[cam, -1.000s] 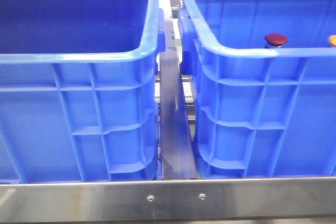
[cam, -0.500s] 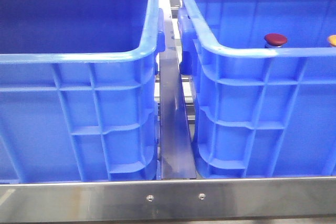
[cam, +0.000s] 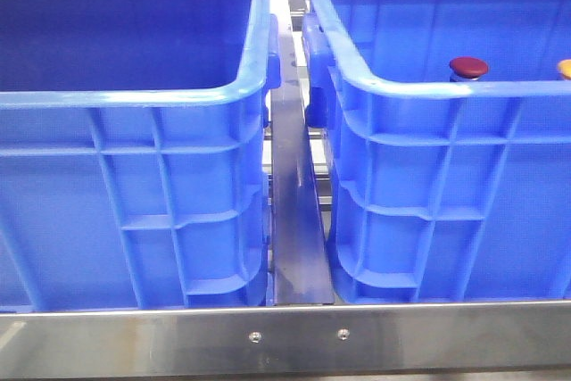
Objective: Pick red and yellow buttons and place in box
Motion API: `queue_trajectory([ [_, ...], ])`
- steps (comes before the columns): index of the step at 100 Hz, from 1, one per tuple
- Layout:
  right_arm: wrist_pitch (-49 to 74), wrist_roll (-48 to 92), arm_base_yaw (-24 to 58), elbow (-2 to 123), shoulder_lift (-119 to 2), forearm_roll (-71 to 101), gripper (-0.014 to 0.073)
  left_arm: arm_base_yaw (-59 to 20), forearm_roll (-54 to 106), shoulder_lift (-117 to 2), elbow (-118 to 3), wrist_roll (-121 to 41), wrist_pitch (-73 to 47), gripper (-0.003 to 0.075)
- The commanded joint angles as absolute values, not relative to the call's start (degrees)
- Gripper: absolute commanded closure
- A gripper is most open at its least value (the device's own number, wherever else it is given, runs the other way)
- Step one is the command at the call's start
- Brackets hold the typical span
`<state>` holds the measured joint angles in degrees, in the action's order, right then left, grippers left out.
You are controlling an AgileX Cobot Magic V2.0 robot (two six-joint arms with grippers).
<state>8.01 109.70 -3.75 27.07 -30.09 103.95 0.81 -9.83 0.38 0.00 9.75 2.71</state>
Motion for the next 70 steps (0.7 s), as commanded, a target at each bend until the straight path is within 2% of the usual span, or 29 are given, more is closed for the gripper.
queue_trajectory([
  [1, 9.4, 109.7, -3.7, 28.6, -30.2, 110.1, 0.0662, 0.9, -9.3, 2.1, 2.7, 9.7, 7.7, 0.0739],
  [54, 10.3, 109.3, -3.7, 28.6, -30.2, 109.7, 0.0662, 0.9, -9.3, 2.1, 2.7, 9.7, 7.7, 0.0739],
  [70, 12.6, 95.1, -3.7, 28.7, -30.0, 94.1, 0.0662, 0.9, -9.3, 2.1, 2.7, 9.7, 7.7, 0.0739],
])
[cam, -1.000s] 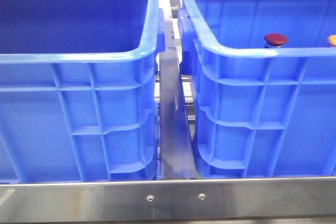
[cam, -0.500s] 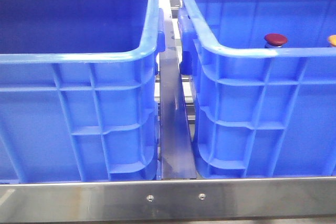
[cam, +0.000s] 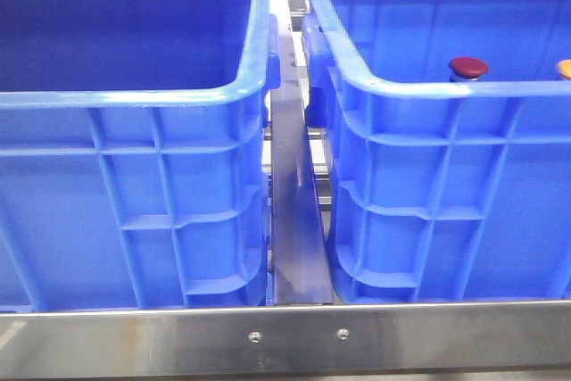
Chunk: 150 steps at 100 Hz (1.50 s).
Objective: Pick red and yellow buttons and place in box
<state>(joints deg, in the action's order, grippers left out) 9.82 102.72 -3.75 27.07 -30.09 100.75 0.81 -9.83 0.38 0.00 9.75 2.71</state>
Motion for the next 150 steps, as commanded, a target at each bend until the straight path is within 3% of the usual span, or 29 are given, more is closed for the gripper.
queue_trajectory([
  [1, 12.6, 94.1, -3.7, 28.7, -30.0, 92.2, 0.0662, 0.9, -9.3, 2.1, 2.7, 9.7, 7.7, 0.0739],
  [34, 12.7, 41.9, -3.7, 28.7, -23.1, 41.0, 0.0662, 0.9, -9.3, 2.1, 2.7, 9.7, 7.7, 0.0739],
  [69, 10.7, 10.8, 0.7, 23.8, -12.6, 10.7, 0.0662, 0.9, -9.3, 2.1, 2.7, 9.7, 7.7, 0.0739],
  [123, -2.5, 1.4, 3.7, 5.2, 2.0, 2.5, 0.0662, 0.9, -9.3, 2.1, 2.7, 9.7, 7.7, 0.0739],
  [150, -10.5, 1.3, 2.1, -1.0, 2.1, 2.9, 0.0662, 0.9, -9.3, 2.1, 2.7, 9.7, 7.7, 0.0739],
])
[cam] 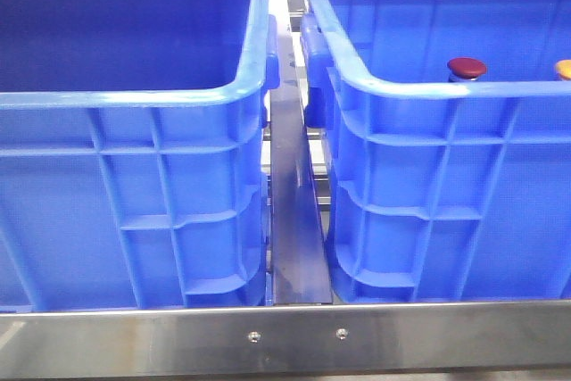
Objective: Pick red and yellow buttons and place in box
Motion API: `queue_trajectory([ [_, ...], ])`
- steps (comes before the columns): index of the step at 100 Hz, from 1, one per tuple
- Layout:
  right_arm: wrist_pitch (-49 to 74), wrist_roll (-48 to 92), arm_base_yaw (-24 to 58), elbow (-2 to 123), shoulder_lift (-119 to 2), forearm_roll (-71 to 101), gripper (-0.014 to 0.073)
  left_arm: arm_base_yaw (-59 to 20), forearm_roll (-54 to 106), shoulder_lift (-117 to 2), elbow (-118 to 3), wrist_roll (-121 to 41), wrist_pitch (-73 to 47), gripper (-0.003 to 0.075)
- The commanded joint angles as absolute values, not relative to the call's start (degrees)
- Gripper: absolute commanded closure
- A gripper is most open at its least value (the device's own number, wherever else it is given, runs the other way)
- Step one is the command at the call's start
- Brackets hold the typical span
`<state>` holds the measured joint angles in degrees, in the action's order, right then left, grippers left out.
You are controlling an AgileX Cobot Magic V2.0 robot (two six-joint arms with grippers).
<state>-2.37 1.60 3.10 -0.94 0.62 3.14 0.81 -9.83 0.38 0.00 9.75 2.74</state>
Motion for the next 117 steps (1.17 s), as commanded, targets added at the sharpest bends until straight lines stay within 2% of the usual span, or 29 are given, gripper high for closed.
queue_trajectory([
  [1, -10.4, 1.3, 1.9, -1.0, 2.1, 2.8, 0.0662, 0.9, -9.3, 2.1, 2.7, 9.7, 7.7, 0.0739],
  [117, -10.1, 1.3, 0.5, -0.9, 2.1, 2.9, 0.0662, 0.9, -9.3, 2.1, 2.7, 9.7, 7.7, 0.0739],
])
